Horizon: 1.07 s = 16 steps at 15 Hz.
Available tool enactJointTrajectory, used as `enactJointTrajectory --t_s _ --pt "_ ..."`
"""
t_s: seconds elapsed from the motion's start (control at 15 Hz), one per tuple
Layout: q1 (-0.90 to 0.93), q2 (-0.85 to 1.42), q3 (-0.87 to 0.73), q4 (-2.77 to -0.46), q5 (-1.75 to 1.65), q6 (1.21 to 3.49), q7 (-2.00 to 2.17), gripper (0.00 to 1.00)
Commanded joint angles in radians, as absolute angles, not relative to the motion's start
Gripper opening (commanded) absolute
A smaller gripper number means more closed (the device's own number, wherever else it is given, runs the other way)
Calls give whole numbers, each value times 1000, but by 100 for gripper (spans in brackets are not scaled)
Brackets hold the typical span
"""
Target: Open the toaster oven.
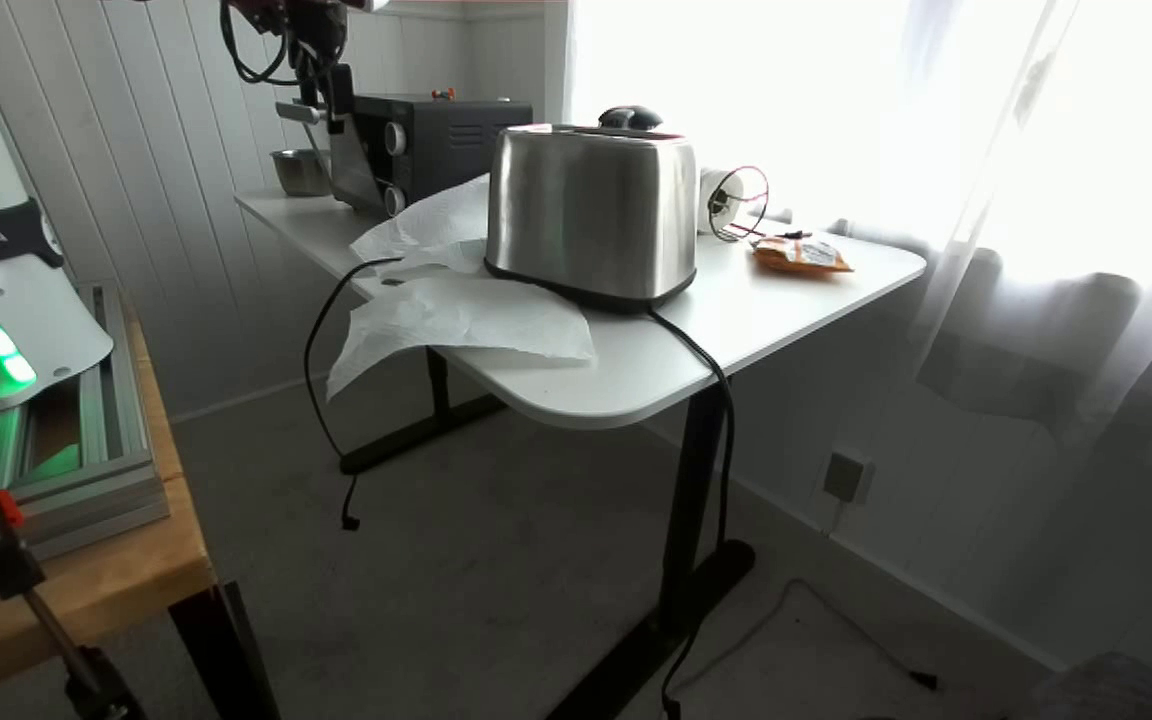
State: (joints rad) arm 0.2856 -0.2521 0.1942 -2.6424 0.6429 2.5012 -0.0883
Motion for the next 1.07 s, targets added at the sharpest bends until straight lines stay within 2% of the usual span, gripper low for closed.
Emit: enactJointTrajectory --t_s 0.0,0.27,1.0 --pt "326 -288 163 -2663 777 2479 -167 100" --pt "313 -274 172 -2654 841 2454 -159 100" --pt "257 -217 203 -2659 719 2382 31 100"
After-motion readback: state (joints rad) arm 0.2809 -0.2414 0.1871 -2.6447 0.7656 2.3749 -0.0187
